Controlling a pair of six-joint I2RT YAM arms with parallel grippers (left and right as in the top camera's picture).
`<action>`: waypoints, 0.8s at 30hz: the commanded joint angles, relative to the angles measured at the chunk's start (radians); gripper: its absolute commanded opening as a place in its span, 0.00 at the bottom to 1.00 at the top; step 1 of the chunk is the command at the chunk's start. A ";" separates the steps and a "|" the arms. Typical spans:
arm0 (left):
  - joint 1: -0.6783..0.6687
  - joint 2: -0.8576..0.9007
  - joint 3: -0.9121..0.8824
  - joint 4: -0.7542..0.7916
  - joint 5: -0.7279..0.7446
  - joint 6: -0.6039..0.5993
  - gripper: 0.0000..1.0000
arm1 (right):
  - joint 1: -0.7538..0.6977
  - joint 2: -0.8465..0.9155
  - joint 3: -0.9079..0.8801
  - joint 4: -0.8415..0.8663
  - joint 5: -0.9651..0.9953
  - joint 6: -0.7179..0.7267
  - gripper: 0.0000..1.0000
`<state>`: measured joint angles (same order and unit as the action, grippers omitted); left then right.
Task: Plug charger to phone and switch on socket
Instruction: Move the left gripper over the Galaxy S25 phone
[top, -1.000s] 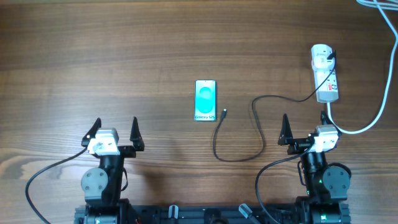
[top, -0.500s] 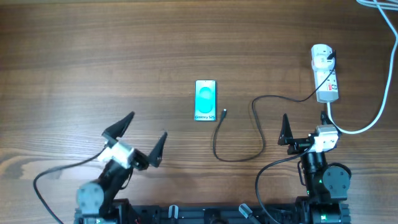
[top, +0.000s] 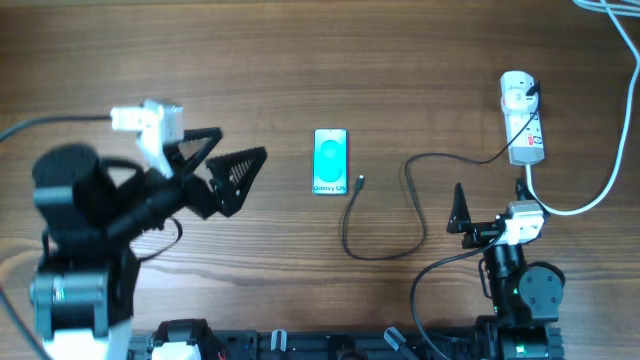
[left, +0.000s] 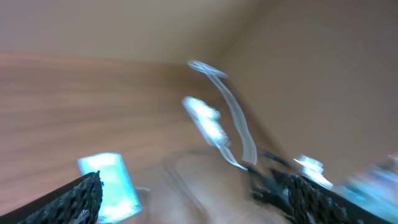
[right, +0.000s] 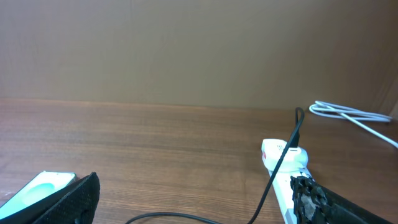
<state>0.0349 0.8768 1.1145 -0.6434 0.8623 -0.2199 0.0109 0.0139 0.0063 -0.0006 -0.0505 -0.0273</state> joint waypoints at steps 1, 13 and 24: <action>-0.019 0.143 0.051 -0.004 0.237 -0.090 1.00 | 0.004 -0.005 -0.001 0.002 0.006 0.004 1.00; -0.550 0.884 0.720 -0.730 -0.721 -0.266 1.00 | 0.004 -0.005 -0.001 0.002 0.006 0.004 1.00; -0.584 1.195 0.718 -0.552 -0.737 -0.312 1.00 | 0.004 -0.005 -0.001 0.002 0.006 0.004 1.00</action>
<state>-0.5434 2.0079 1.8156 -1.2137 0.1455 -0.5083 0.0109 0.0147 0.0063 -0.0006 -0.0505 -0.0273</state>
